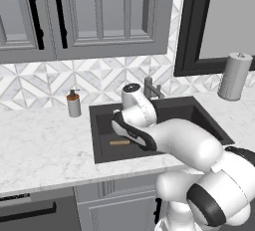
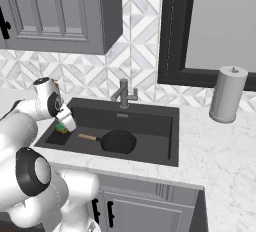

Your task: Pick the pan and sponge and place them into the sink. Then turn on the water.

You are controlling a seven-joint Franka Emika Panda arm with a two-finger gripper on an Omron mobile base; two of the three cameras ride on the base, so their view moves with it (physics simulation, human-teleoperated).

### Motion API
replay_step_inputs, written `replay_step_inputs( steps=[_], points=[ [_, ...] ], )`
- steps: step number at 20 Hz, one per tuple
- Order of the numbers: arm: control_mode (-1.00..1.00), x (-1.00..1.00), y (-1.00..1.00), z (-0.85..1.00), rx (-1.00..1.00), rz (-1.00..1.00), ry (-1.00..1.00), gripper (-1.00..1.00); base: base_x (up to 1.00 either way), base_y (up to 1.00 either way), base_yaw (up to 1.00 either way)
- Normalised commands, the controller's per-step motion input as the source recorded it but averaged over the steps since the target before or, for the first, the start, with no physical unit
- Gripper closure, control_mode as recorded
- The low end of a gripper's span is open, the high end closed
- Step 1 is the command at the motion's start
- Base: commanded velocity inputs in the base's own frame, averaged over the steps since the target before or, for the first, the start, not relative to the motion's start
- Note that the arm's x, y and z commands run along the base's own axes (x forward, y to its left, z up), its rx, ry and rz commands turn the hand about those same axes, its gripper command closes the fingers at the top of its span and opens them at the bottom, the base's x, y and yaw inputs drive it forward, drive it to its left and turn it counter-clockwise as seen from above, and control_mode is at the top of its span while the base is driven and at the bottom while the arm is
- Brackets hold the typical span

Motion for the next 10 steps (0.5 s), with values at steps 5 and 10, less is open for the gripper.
replay_step_inputs(
  steps=[5, 10],
  points=[
    [-1.0, 0.18, -0.7, 0.0, -0.03, -0.15, 0.05, 1.0, 0.0, 0.0, 0.0],
    [-1.0, 0.2, -0.63, 0.0, -0.03, -0.08, 0.09, 1.0, 0.0, 0.0, 0.0]
  ],
)
